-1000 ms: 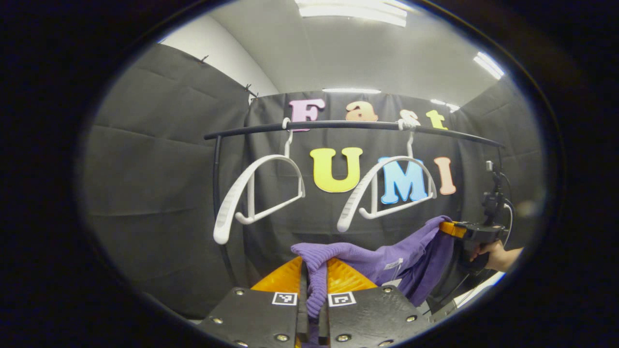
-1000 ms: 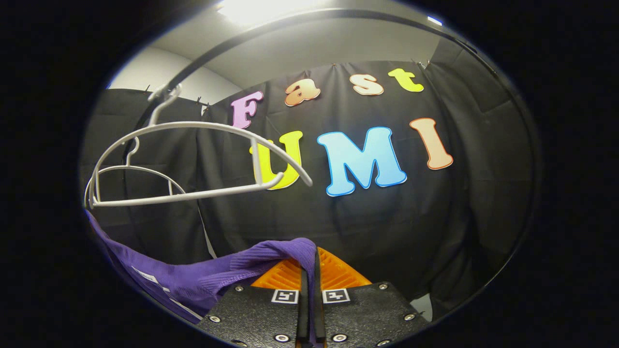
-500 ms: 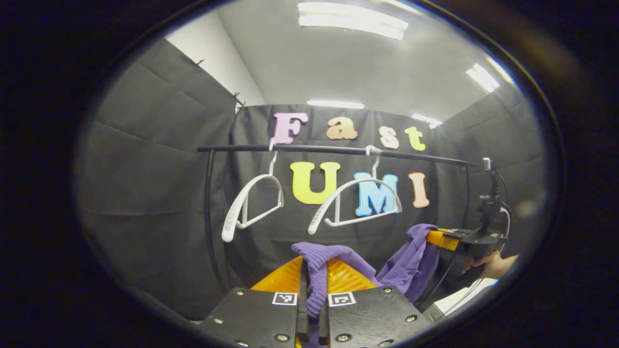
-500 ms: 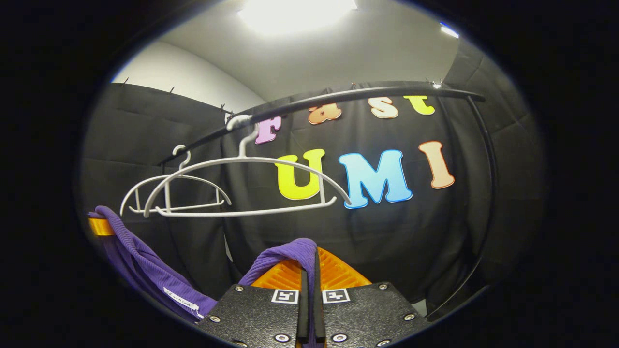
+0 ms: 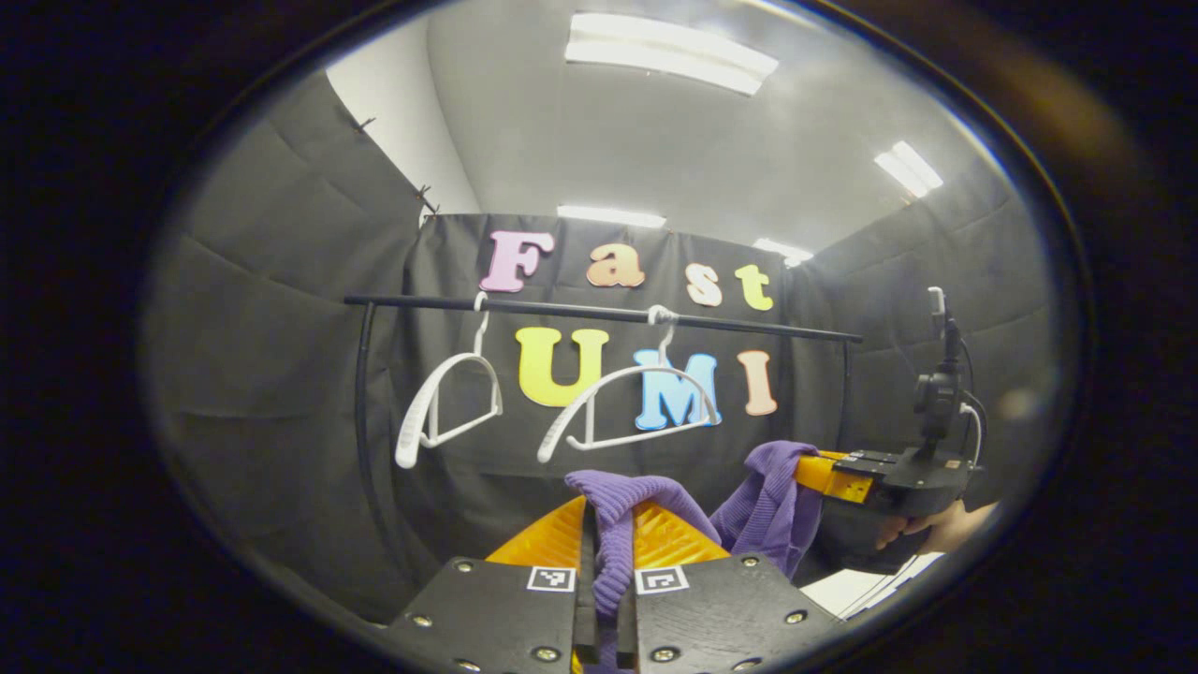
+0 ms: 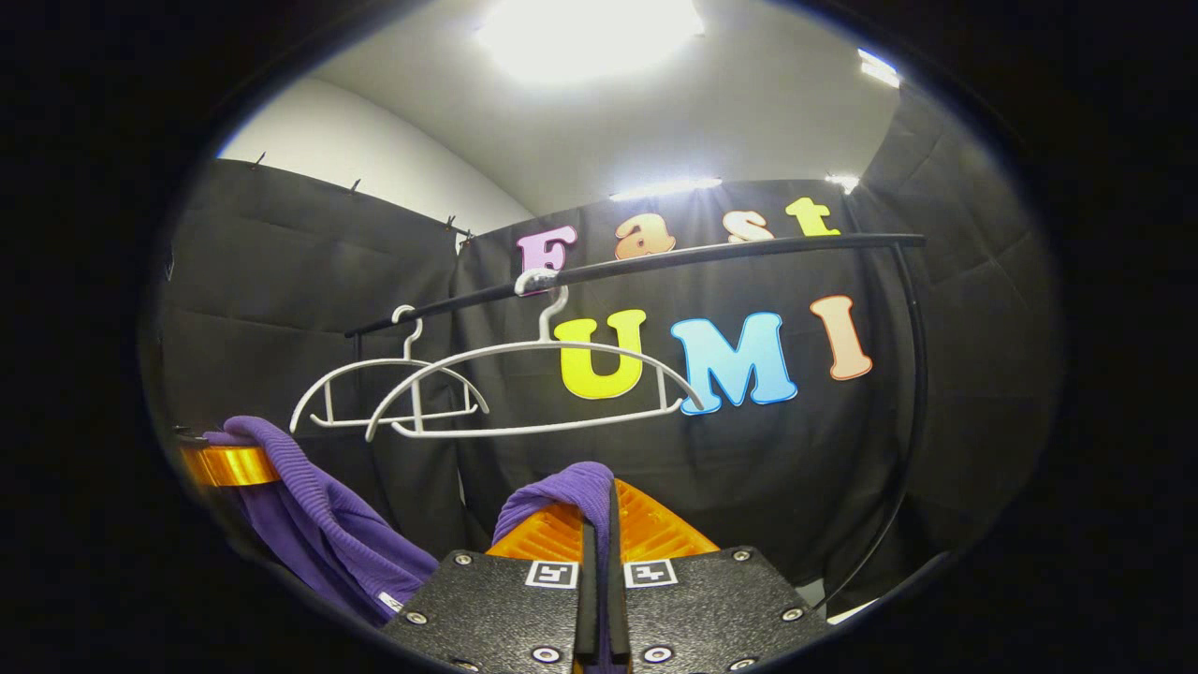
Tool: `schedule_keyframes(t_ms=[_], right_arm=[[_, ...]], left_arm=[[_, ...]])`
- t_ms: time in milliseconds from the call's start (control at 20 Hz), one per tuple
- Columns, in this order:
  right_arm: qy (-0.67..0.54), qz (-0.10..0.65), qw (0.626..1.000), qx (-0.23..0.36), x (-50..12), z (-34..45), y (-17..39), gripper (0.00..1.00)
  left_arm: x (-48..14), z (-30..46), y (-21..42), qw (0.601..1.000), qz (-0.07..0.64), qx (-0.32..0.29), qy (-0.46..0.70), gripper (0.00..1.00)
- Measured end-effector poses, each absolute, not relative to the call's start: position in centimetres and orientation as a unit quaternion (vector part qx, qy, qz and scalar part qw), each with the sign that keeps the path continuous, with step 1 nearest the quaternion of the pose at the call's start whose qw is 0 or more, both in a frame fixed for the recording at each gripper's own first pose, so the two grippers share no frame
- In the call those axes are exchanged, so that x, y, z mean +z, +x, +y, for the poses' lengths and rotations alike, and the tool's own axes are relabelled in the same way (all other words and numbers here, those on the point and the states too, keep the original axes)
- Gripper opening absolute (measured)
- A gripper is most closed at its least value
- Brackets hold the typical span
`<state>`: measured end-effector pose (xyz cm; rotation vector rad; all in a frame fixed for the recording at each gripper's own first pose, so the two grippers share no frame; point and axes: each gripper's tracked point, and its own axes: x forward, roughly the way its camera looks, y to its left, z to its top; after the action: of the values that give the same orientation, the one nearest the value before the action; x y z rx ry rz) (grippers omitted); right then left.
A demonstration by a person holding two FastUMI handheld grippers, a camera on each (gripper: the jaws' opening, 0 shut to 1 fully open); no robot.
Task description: Grasp the clothes on the hanger with both hands and then place them into the laundry hamper below.
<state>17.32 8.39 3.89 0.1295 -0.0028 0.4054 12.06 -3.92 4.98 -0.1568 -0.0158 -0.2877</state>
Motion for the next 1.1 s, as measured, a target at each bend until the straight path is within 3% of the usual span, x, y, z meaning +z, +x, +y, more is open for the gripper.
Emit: schedule_keyframes(t_ms=[400, 550, 600, 900, 950, 1100], right_arm=[[0.051, 0.021, 0.979, 0.199, 2.1, 10.1, 11.7, 0.04], [0.046, 0.038, 0.978, 0.201, 0.8, 10.6, 11.0, 0.04], [0.043, 0.047, 0.977, 0.204, -0.5, 11.0, 10.3, 0.04], [0.032, 0.115, 0.97, 0.211, -8.4, 10.8, 8.3, 0.04], [0.032, 0.128, 0.969, 0.209, -9.8, 10.5, 8.1, 0.04], [0.032, 0.166, 0.964, 0.205, -13.7, 9.7, 7.5, 0.04]], left_arm=[[3.0, -5.8, 10.6, 0.976, 0.006, -0.181, -0.121, 0.08], [1.3, -6.9, 10.4, 0.972, 0.018, -0.194, -0.128, 0.04], [0.5, -7.2, 10.3, 0.972, 0.023, -0.196, -0.127, 0.08], [-6.7, -9.1, 10.3, 0.968, 0.095, -0.194, -0.131, 0.08], [-8.0, -9.4, 10.3, 0.968, 0.106, -0.191, -0.127, 0.12], [-11.0, -10.2, 10.3, 0.967, 0.137, -0.183, -0.11, 0.04]])
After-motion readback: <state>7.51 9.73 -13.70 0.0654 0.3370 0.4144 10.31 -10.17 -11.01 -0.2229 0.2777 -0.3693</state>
